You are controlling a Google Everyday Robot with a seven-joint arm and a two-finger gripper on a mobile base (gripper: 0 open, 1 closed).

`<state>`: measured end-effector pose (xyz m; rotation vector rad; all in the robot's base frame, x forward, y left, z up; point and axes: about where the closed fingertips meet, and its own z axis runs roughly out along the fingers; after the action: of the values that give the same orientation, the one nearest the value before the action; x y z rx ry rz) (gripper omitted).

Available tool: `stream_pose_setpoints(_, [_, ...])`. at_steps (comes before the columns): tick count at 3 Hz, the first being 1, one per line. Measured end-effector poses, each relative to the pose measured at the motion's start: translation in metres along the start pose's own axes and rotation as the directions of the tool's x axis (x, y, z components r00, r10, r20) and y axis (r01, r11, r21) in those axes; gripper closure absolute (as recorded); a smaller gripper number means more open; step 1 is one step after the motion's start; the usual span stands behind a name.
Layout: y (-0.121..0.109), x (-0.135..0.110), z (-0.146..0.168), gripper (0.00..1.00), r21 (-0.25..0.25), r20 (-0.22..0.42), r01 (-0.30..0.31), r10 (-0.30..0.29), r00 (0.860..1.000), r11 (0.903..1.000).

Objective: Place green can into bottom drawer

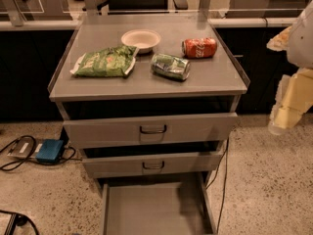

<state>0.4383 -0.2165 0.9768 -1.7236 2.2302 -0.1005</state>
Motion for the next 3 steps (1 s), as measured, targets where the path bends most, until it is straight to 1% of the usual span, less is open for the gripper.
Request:
stream_pose_setpoints(1, [-0.007, 0.001, 0.0, 0.0, 0.006, -0.008, 0.011, -0.011, 1.0, 0.9999])
stream_pose_setpoints(2, [-0.035, -0.012, 0.014, 0.0, -0.023, 0.033, 0.08, -0.079, 0.996, 0.9965])
stream_pose_setpoints(3, [-0.087, -0.037, 0.029, 0.0, -0.007, 0.208, 0.132, -0.127, 0.97, 0.9913])
